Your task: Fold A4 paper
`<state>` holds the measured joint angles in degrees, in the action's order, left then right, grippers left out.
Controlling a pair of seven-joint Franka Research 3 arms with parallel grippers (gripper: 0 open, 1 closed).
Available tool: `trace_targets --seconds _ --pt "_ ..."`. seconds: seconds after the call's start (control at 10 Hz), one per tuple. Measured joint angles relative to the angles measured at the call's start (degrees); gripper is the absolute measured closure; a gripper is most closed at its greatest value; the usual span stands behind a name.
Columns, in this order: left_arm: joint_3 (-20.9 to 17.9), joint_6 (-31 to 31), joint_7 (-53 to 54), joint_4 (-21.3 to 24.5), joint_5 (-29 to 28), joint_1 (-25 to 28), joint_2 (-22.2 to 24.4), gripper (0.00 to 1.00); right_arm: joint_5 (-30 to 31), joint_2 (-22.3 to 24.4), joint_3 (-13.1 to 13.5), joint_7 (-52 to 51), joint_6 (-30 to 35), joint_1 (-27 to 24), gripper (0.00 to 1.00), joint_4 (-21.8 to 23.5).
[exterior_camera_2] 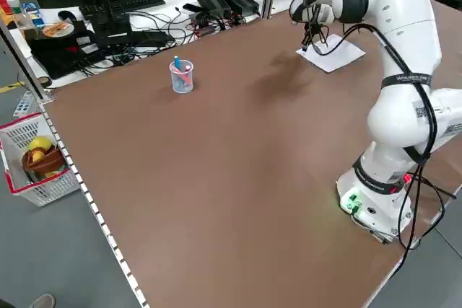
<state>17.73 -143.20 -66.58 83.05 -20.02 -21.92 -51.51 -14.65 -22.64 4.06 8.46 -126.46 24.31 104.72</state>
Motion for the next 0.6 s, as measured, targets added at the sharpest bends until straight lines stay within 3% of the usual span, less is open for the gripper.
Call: trace_targets --seconds 0.2,0.3,0.6 --pt "0.0 -0.9 -1.2 0.0 -1.3 -0.1 -0.6 0.99 -2.6 -0.3 0.0 0.0 -0.1 0.0 0.76 0.1" --pt "0.0 -1.0 -1.5 0.1 -1.7 -0.1 -0.9 0.99 -3.3 -0.5 0.0 0.0 -0.6 0.0 0.85 0.2" --pt "0.1 -1.4 -1.8 0.4 -3.3 -0.2 -0.8 0.99 -3.4 -1.1 0.0 -0.4 -1.0 0.0 0.91 0.6"
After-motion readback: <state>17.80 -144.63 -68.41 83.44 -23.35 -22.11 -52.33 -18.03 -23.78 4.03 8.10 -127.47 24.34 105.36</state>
